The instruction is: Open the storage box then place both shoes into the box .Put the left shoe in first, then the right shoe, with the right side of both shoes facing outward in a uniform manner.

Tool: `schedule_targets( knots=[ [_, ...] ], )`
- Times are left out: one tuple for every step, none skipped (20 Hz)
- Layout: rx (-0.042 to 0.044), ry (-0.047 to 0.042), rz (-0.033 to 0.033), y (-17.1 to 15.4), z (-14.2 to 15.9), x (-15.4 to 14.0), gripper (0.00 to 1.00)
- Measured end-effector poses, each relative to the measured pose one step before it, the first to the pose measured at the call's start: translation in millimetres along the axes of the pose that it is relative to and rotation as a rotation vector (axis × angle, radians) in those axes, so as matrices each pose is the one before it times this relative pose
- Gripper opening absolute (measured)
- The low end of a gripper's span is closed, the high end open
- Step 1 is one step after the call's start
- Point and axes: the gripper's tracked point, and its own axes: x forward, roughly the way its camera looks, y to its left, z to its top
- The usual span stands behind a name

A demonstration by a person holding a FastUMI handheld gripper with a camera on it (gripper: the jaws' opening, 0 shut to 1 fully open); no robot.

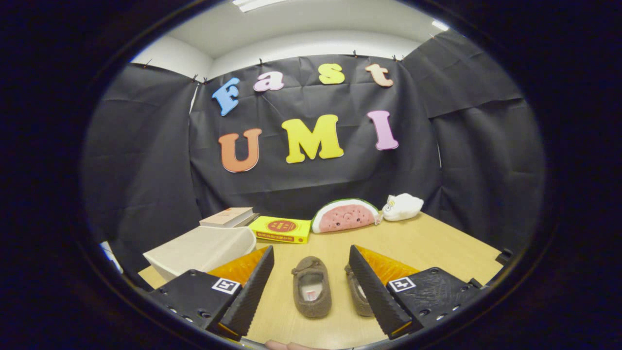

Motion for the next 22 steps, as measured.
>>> schedule_targets(
  knots=[
    [0.01156,0.0285,0.0226,5.17,-4.73,10.29,0.95],
    [0.01283,0.02401,0.02313,3.5,-2.97,10.31,0.95],
    [0.0162,0.02858,0.0316,6.8,-4.83,11.55,0.95],
    [0.02355,0.03154,0.04982,9.36,-3.67,11.62,0.95],
    [0.03937,0.04216,0.05572,11.25,-5.8,12.33,0.95],
    [0.05002,0.04002,0.0625,9.38,-5.27,13.33,0.95],
    [0.04502,0.03472,0.05951,8.94,-2.67,13.4,0.95],
    [0.04187,0.04049,0.05795,8.86,-3.96,12.84,0.95],
    [0.03409,0.03587,0.04862,6.75,-4.82,12.18,0.95],
    [0.03426,0.03704,0.05138,6.41,-3.51,11.4,0.95],
    [0.03347,0.03225,0.03769,3.01,-4.96,10.32,0.95],
    [0.04299,0.03987,0.05197,4.56,-5.47,9.32,0.95],
    [0.05153,0.03561,0.0403,1.66,-5.92,8.24,0.95],
    [0.05951,0.04072,0.04492,1.78,-5.51,8.36,0.95],
    [0.05306,0.0316,0.03292,-2.25,-4.99,5.91,0.95],
    [0.04544,0.02141,0.03347,0.08,-1.09,4.3,0.95],
    [0.0339,0.01696,0.02753,-0.57,-0.84,3.06,0.95],
    [0.02655,0.02344,0.01954,-1.47,-4.12,4.45,0.94],
    [0.00653,0.02493,0.00847,-1.29,-5.16,5.34,0.94],
    [0.00456,0.02006,0.01497,0.8,-2.78,3.54,0.95],
    [0.00995,0.00549,0.0214,3.2,-0.8,1.77,0.89],
    [0.01036,-0.00084,0.00127,1.91,0.85,-1.3,0.84]
  ],
)
